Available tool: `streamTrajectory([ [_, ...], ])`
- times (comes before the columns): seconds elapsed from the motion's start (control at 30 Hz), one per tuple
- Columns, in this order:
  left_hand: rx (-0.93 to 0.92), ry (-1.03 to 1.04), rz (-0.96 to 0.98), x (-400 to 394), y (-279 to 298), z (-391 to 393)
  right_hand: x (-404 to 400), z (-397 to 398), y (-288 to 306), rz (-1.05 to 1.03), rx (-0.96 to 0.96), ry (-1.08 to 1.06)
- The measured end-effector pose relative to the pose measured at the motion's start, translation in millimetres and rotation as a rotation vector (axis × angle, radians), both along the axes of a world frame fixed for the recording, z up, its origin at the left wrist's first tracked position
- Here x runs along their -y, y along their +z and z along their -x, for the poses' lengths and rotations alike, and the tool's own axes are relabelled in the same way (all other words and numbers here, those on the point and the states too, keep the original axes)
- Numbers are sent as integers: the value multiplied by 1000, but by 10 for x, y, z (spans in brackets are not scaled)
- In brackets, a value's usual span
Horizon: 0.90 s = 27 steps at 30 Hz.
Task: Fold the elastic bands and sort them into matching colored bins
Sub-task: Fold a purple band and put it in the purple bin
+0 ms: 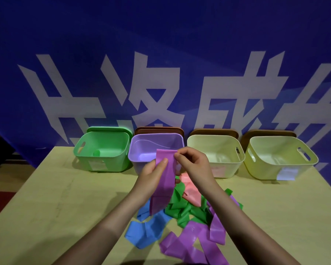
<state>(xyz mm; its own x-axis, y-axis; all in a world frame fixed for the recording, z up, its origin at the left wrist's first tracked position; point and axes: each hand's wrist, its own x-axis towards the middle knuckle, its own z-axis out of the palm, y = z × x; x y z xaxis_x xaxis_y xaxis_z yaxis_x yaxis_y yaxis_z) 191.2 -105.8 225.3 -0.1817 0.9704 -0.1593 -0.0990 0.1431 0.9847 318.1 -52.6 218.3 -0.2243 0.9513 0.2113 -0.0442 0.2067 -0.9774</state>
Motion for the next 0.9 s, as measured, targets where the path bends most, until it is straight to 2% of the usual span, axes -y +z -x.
streamTrajectory([
  [0.2,-51,-28,-107,21,90,-70,6,8,95,-55,-46,-74],
  [0.37,-96,10,-126,24,92,-68,27,-20,158,-30,-71,39],
  [0.5,-78,27,-99,29,53,-58,29,-63,156,-34,-83,46],
  [0.67,-13,43,-46,31,20,-71,24,-86,110,-111,36,72],
  [0.8,185,91,10,4,32,-70,-4,-112,51,-344,212,26],
  [0.9,235,90,27,-14,21,-55,-30,-155,15,-489,372,53],
])
